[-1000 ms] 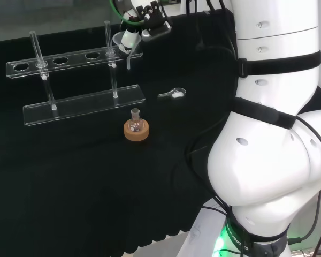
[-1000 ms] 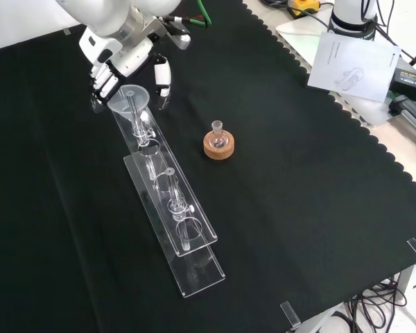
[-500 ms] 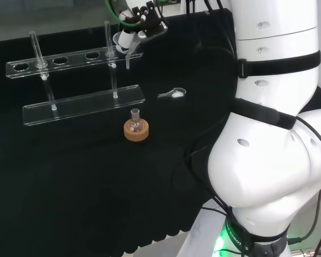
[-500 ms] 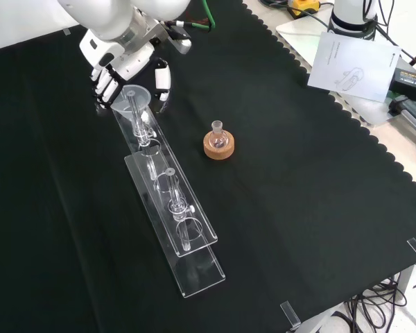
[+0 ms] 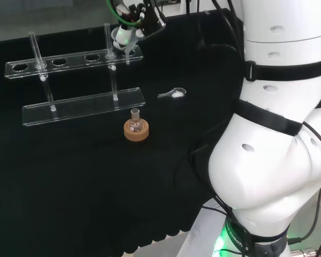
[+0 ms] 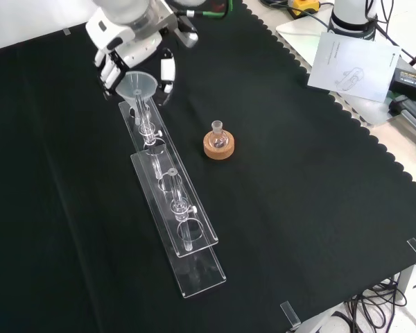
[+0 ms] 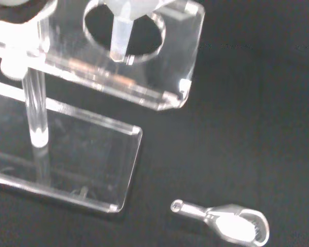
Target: Pick up the funnel from the transparent funnel stand.
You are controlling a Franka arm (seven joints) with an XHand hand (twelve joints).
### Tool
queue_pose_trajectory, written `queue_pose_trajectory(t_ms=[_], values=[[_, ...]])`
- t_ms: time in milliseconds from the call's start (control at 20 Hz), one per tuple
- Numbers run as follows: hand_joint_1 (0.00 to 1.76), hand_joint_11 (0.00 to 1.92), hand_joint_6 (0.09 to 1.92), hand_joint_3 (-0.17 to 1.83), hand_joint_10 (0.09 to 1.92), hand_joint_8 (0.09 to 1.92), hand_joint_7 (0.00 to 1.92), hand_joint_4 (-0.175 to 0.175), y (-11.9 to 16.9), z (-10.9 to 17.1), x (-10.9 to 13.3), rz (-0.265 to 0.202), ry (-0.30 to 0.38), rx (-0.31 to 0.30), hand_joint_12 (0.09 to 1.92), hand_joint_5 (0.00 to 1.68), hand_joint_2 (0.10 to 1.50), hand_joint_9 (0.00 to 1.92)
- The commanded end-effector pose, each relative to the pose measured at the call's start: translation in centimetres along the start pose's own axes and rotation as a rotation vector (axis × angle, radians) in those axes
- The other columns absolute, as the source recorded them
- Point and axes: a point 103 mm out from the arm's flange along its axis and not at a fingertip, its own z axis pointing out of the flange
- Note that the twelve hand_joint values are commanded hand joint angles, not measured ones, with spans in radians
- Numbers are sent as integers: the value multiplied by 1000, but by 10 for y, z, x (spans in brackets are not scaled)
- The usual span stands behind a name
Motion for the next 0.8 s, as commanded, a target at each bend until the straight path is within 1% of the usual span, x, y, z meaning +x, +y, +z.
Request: queue_pose_trajectory(t_ms=[50, 150, 200, 400, 600, 800], values=[[793, 611, 821, 505, 662, 875, 748, -64, -25, -35, -4, 26, -32, -50, 1242, 686, 750, 1022], [794, 613, 825, 507, 668, 874, 743, -65, -36, -42, -5, 36, -36, -44, 1241, 685, 749, 1032], [795, 614, 827, 508, 672, 873, 738, -65, -45, -46, -6, 49, -42, -42, 1241, 684, 749, 1039], [797, 617, 830, 511, 682, 871, 721, -65, -67, -51, -6, 78, -50, -38, 1237, 675, 748, 1056], [797, 621, 845, 521, 694, 881, 708, -65, -96, -50, 0, 107, -49, -35, 1230, 666, 744, 1057], [796, 621, 848, 524, 699, 883, 704, -65, -117, -45, 10, 117, -40, -25, 1230, 664, 743, 1058]])
